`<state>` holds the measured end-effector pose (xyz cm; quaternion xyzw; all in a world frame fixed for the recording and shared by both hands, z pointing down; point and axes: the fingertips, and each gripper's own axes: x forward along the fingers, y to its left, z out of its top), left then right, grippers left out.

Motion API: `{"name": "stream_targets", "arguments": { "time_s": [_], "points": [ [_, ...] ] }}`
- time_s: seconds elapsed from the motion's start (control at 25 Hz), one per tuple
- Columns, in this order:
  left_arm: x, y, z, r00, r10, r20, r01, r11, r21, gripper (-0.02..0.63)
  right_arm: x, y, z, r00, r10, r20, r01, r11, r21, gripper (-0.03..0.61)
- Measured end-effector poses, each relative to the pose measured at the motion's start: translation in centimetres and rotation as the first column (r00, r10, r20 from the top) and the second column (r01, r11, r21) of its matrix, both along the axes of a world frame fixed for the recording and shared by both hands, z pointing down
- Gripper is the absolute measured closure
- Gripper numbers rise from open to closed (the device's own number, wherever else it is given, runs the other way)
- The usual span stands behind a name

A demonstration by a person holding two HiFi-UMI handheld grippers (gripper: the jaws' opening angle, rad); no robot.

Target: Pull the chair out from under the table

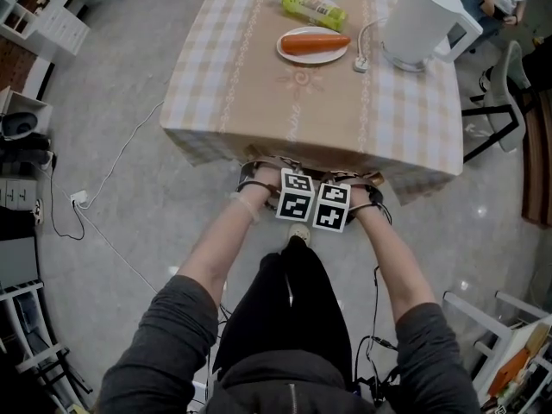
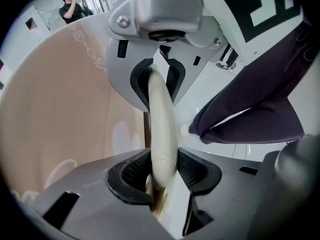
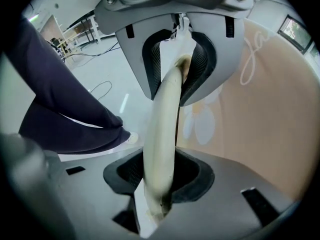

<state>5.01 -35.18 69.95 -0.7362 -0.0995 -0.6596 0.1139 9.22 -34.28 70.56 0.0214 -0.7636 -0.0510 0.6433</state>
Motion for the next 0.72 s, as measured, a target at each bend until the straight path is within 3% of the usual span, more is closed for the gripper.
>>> {"name": "stream_targets", "arguments": {
  "time_s": [0.72],
  "points": [
    [-1.1, 5.1, 0.0, 0.999, 0.049, 0.012, -0.048, 0.998, -0.030, 0.449, -1.1, 5.2, 0.1, 0.999, 0.029, -0.016, -0.029, 1.000, 0.003, 0.443]
  ]
}}
